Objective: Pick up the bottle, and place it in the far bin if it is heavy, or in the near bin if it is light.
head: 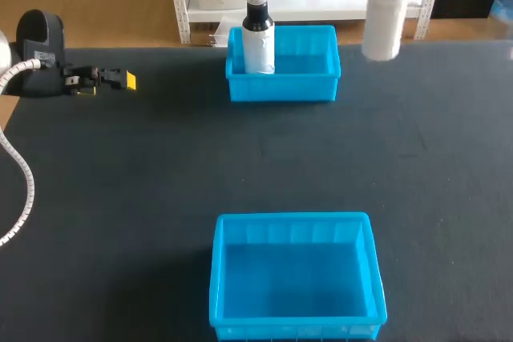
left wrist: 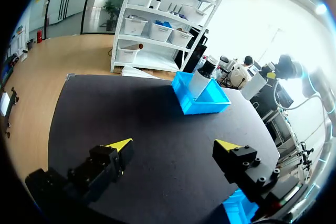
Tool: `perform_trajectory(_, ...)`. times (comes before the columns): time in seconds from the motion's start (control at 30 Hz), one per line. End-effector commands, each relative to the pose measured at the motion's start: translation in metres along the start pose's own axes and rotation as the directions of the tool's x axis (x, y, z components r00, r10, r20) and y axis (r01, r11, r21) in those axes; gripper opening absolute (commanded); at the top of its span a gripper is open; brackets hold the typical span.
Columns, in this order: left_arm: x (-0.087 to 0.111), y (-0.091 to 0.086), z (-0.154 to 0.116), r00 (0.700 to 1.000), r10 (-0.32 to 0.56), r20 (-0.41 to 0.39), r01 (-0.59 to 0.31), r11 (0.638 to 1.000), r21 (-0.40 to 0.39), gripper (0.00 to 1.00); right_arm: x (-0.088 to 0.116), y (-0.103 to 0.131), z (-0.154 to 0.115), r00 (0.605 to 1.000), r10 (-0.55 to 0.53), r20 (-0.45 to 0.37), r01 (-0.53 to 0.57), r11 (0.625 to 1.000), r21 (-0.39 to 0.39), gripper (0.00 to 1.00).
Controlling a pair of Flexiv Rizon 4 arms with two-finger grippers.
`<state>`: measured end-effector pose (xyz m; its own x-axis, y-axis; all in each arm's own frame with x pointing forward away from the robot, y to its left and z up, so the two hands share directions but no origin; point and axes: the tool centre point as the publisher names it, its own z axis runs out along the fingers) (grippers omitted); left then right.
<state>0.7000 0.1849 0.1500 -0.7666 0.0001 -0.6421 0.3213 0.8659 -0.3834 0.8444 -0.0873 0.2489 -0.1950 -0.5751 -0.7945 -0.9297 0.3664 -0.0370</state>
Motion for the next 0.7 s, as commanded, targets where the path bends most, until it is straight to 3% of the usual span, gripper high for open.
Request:
perform_trajectory(0.03, 0.000, 0.000, 0.000, 1.000, 0.000, 0.000, 0.000, 1.000, 0.000, 1.00, -0.016, -0.025, 0.020, 1.000, -0.014, -0.005, 0.014, 0.997, -0.075, 0.00)
perform_trajectory(0.7, 0.000, 0.000, 0.000, 1.000, 0.000, 0.000, 0.000, 1.000, 0.000, 1.00, -0.047, -0.041, 0.087, 0.997, -0.064, 0.039, 0.071, 0.978, -0.195, 0.00)
